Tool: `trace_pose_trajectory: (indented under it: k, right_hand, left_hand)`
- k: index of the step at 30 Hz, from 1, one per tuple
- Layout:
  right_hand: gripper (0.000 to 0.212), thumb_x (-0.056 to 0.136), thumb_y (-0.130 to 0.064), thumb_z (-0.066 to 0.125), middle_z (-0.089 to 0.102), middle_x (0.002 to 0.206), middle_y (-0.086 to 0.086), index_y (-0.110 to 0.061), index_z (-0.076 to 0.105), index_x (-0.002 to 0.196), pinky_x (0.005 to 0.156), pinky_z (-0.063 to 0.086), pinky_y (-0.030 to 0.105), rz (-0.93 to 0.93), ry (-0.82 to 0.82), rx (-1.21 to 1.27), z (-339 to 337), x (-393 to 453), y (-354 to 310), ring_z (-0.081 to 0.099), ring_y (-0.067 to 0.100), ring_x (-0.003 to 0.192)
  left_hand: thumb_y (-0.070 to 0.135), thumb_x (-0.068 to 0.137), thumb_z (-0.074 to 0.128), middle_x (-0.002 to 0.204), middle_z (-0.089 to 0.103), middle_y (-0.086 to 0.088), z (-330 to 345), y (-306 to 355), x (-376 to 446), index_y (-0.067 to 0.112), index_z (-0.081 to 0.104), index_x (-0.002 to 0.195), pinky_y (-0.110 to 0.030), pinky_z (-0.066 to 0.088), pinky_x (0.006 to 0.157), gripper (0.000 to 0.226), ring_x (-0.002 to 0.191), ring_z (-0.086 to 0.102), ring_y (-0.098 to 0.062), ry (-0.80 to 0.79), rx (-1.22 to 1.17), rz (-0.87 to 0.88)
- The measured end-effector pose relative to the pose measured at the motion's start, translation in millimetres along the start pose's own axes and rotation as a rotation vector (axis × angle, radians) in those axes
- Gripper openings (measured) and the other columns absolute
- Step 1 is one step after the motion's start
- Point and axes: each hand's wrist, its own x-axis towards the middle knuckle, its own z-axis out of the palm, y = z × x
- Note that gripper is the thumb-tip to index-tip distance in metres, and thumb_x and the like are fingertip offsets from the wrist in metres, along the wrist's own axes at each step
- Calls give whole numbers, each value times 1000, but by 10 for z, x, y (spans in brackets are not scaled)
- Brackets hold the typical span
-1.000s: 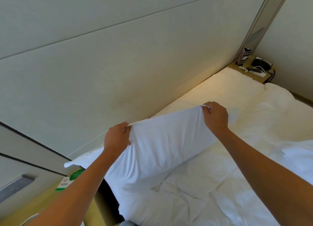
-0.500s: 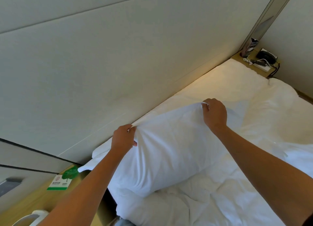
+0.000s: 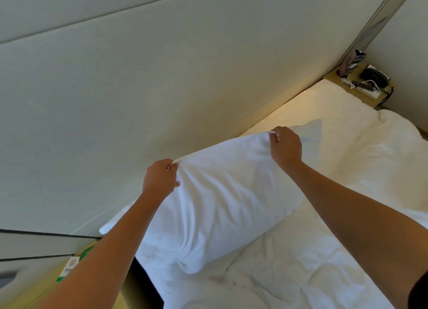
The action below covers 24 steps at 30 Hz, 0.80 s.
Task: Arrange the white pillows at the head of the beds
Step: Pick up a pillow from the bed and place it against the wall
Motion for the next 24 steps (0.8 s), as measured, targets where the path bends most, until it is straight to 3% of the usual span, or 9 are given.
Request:
trace_pose_trajectory:
  k: [5, 7, 11, 15, 18, 22, 24]
  right_hand:
    - [27, 107, -18, 50, 73, 114, 13, -7, 73, 115, 85, 44, 30, 41, 76, 78, 183, 227, -155, 67, 34, 107]
    - [28, 107, -18, 50, 73, 117, 13, -7, 73, 118, 88, 45, 32, 42, 104, 70, 167, 379, -261, 66, 34, 111]
    - [30, 106, -18, 49, 73, 119, 15, -5, 73, 118, 95, 46, 37, 27, 149, 97, 105, 635, -446, 64, 35, 114]
    - [28, 104, -17, 51, 73, 116, 17, -4, 73, 113, 92, 45, 35, -24, 120, 164, 97, 921, -627, 65, 36, 111]
    - [26, 104, -17, 54, 67, 126, 16, -6, 67, 123, 102, 44, 37, -77, -6, 156, 259, 873, -660, 62, 35, 120]
    - [54, 100, -20, 65, 48, 152, 17, -7, 49, 150, 116, 43, 46, -94, -136, 102, 623, 288, -514, 49, 36, 140]
    - [62, 98, -21, 68, 43, 156, 19, -7, 45, 154, 119, 40, 47, -16, -187, 143, 813, -205, -393, 44, 37, 145]
  left_hand:
    - [23, 102, 45, 65, 73, -10, -61, 25, 252, 8, 61, 83, -42, 62, 72, 28, 60, 75, -23, 61, 19, 41]
    - [20, 102, 46, 67, 73, -12, -120, 103, 324, 5, 56, 79, -38, 55, 69, 29, 68, 73, -29, 90, 75, 81]
    - [15, 102, 49, 76, 70, -19, -259, 244, 458, 0, 54, 80, -45, 52, 75, 27, 77, 64, -38, 155, 109, 149]
    - [12, 101, 50, 71, 67, -14, -363, 239, 677, 1, 57, 81, -35, 42, 62, 24, 73, 61, -35, 225, 111, 158]
    - [14, 105, 45, 90, 72, -19, -321, 142, 782, -1, 66, 97, -33, 43, 74, 27, 90, 64, -38, 233, 132, 134]
    - [15, 107, 43, 101, 69, -25, -183, 82, 829, -2, 63, 108, -35, 38, 75, 27, 97, 62, -46, 228, 127, 111]
    - [20, 106, 48, 114, 69, -23, -157, 82, 782, 3, 61, 127, -38, 44, 81, 30, 108, 63, -44, 221, 59, 127]
